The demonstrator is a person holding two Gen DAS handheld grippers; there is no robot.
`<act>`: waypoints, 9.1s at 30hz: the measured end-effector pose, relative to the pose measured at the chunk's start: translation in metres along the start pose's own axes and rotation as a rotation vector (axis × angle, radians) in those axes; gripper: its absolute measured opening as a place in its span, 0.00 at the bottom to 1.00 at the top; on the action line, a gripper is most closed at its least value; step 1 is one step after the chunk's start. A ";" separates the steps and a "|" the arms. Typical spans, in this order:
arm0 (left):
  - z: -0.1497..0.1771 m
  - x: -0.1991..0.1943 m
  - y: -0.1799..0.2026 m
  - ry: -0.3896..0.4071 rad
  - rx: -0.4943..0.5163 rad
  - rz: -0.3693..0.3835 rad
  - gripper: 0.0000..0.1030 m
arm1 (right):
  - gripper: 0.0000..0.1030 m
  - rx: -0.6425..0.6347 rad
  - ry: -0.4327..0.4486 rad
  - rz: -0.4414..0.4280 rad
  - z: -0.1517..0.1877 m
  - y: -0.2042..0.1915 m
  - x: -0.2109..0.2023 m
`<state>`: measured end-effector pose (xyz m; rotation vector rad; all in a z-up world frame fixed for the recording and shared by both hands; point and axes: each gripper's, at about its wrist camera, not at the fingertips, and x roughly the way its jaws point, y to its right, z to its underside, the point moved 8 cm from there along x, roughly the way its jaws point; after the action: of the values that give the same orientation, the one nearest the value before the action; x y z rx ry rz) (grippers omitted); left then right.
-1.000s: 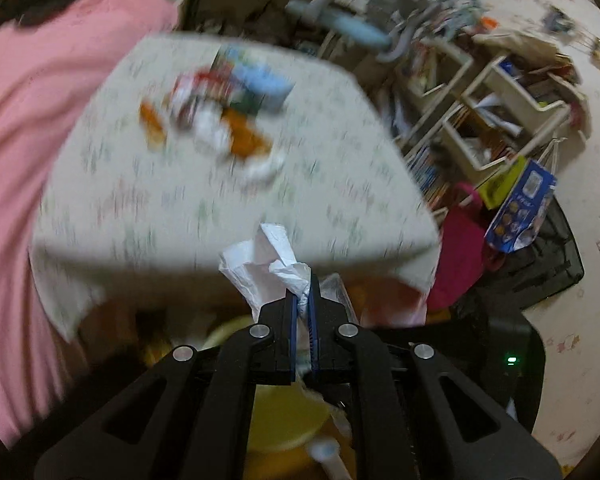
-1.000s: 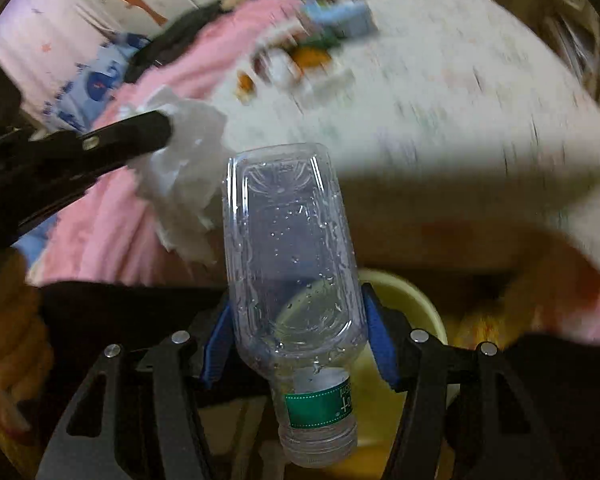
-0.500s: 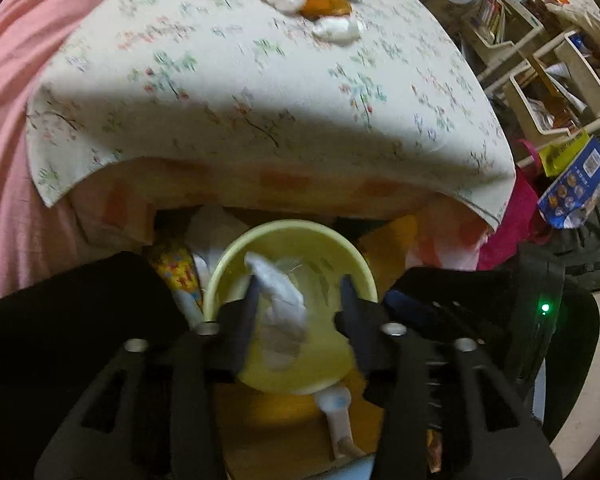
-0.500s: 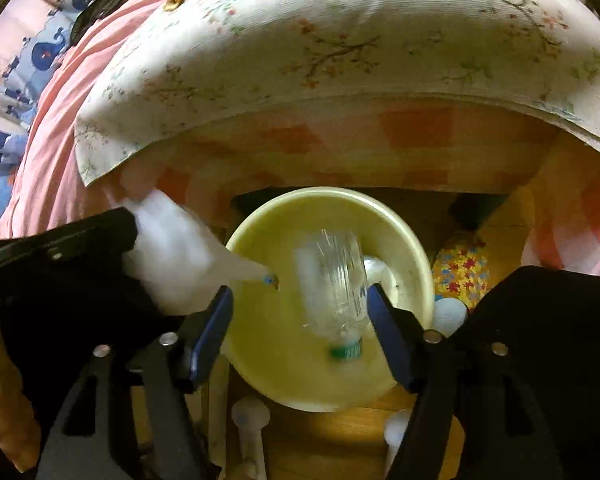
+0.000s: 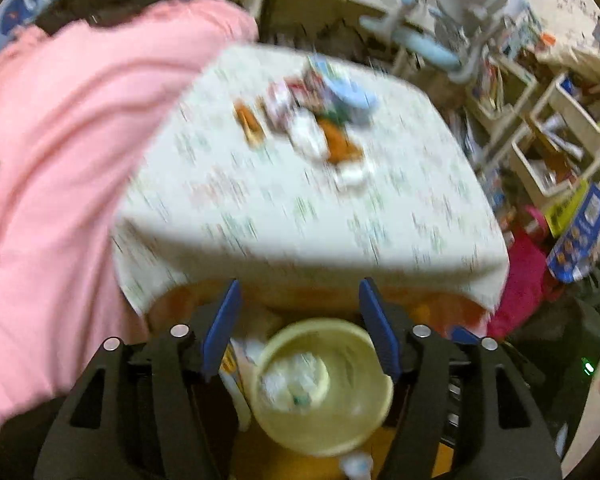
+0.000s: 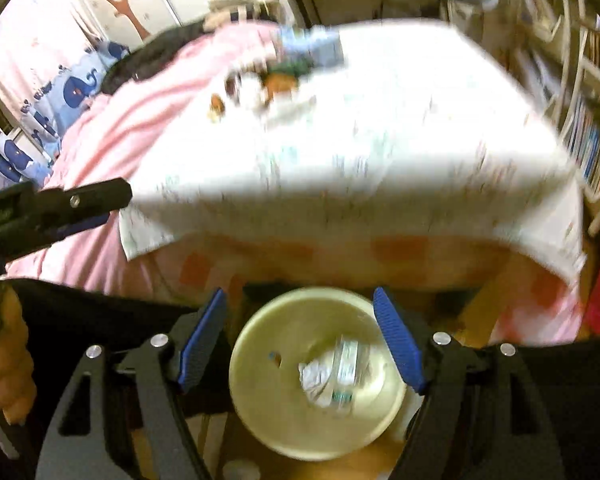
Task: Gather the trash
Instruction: 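Raise both open tools back over the table of trash, then grasp an orange dough stick with the left tool while the right tool grasps a white tissue, then carry dough stick and tissue to the yellow bin and open both tools, then raise both open tools back over the table, then move both tools toward the red snack bag and milk carton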
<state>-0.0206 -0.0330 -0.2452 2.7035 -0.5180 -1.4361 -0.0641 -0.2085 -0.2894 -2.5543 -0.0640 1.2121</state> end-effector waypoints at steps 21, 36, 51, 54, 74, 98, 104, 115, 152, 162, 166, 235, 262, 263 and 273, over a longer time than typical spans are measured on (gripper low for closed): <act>-0.174 -0.004 -0.048 0.379 -0.110 -0.277 0.75 | 0.92 -0.318 0.522 0.158 -0.215 -0.027 -0.041; -0.200 0.015 -0.020 0.403 0.007 -0.321 0.87 | 0.93 -0.168 0.483 0.172 -0.224 0.007 -0.014; -0.198 0.017 -0.027 0.392 -0.019 -0.331 0.88 | 0.93 -0.196 0.438 0.172 -0.219 0.002 -0.005; -0.198 0.017 -0.027 0.389 -0.020 -0.329 0.88 | 0.93 -0.204 0.430 0.171 -0.218 0.000 -0.002; -0.201 0.047 -0.060 0.257 -0.022 -0.358 0.89 | 0.93 -0.289 0.142 0.056 -0.184 -0.019 0.058; -0.152 0.168 -0.060 -0.113 0.116 -0.285 0.79 | 0.71 -0.342 -0.186 0.014 -0.126 -0.025 0.120; -0.148 0.178 -0.047 -0.142 0.118 -0.191 0.63 | 0.69 -0.303 -0.187 -0.024 -0.130 -0.019 0.122; -0.141 0.160 -0.055 -0.167 0.029 -0.032 0.15 | 0.25 -0.299 -0.210 0.038 -0.128 -0.003 0.122; -0.134 0.011 0.022 0.321 0.145 -0.006 0.15 | 0.22 -0.225 0.319 -0.082 -0.173 -0.017 -0.012; -0.107 -0.029 0.031 0.390 0.123 -0.004 0.15 | 0.22 -0.211 0.343 -0.117 -0.141 -0.030 -0.032; -0.092 -0.040 0.033 0.390 0.120 -0.001 0.15 | 0.22 -0.214 0.325 -0.135 -0.123 -0.035 -0.037; 0.040 -0.056 -0.004 0.098 -0.069 -0.062 0.76 | 0.93 -0.022 0.312 0.095 -0.029 0.009 -0.073; -0.081 -0.062 -0.031 0.356 -0.065 -0.122 0.81 | 0.93 -0.199 0.452 0.137 -0.105 -0.018 -0.063; -0.086 -0.059 -0.032 0.357 -0.067 -0.125 0.81 | 0.93 -0.199 0.459 0.134 -0.112 -0.018 -0.061; -0.133 -0.030 -0.034 0.377 -0.072 -0.142 0.82 | 0.93 -0.260 0.509 0.123 -0.159 -0.025 -0.051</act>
<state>0.0810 -0.0078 -0.1519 2.8972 -0.2494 -0.9066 0.0263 -0.2347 -0.1496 -3.0548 0.0554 0.5860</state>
